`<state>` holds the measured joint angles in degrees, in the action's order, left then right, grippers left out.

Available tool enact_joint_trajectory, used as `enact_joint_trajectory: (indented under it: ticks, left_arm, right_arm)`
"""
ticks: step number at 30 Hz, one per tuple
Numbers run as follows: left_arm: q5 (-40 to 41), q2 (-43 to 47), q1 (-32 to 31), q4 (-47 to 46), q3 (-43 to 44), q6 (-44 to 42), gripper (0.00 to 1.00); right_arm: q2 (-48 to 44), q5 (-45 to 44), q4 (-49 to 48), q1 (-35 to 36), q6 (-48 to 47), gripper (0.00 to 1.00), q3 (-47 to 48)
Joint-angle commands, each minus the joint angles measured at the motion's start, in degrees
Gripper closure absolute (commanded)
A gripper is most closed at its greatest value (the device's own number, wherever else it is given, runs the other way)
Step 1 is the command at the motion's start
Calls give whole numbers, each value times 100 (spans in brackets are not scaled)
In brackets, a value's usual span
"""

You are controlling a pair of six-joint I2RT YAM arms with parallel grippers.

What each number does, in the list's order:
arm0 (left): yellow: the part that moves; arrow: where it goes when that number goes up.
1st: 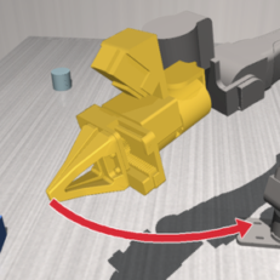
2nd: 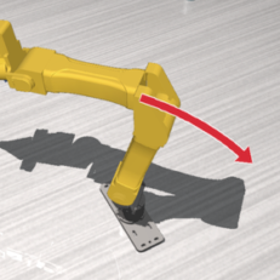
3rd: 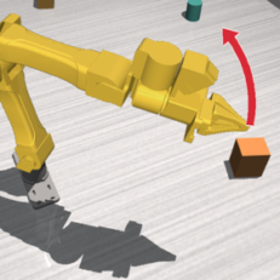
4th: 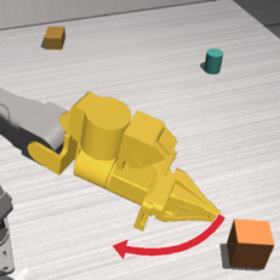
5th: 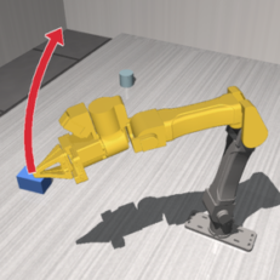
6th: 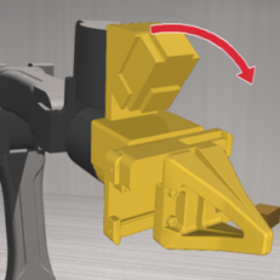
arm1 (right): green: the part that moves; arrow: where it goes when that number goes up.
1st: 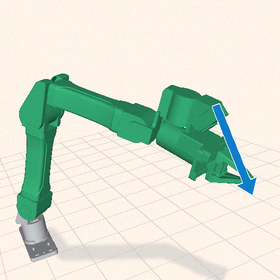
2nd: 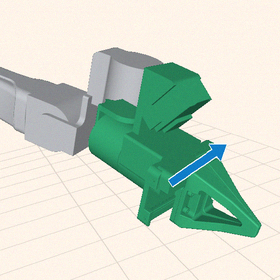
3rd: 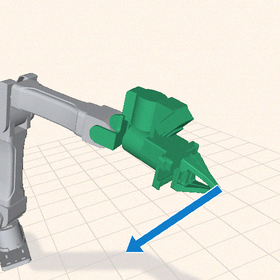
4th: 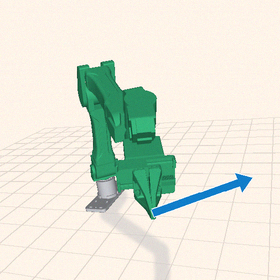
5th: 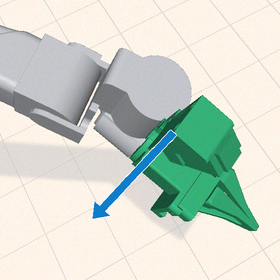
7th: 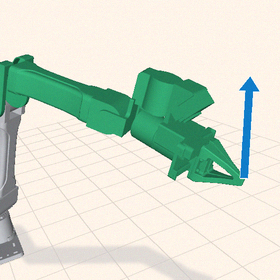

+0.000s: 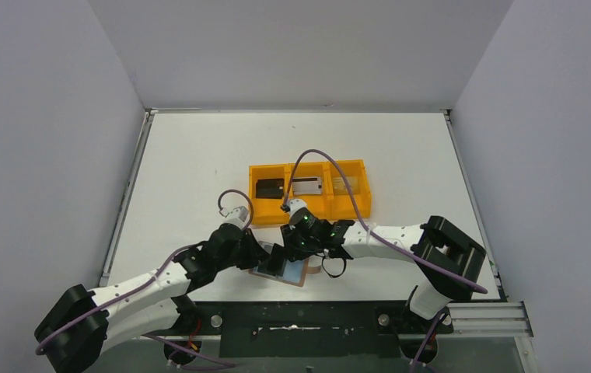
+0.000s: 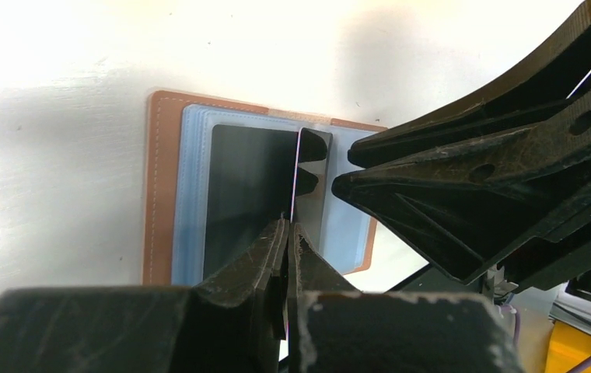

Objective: Take the credit cards out of the card holder

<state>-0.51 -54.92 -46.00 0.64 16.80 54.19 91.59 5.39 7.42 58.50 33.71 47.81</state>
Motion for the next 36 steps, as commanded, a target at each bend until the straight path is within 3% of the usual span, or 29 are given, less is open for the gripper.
enact_joint_trajectory:
  ticks: [1, 11, 17, 26, 36]
  left_arm:
    - [307, 343, 39, 280, 383, -119, 100]
    - [461, 981, 57, 586, 446, -154, 100]
    - [513, 1091, 60, 540, 406, -67, 100]
    - [457, 1711, 56, -82, 133, 313, 100]
    - [307, 2077, 65, -846, -221, 702, 100]
  right_arm:
    - [-291, 10, -352, -99, 236, 68, 71]
    - [-891, 479, -1470, -374, 848, 48, -527]
    - [-897, 685, -2020, -507, 1286, 47, -890]
    - [-1247, 1341, -3789, -818, 2033, 41, -1849]
    - [-1595, 1811, -5036, -970, 2269, 37, -2300]
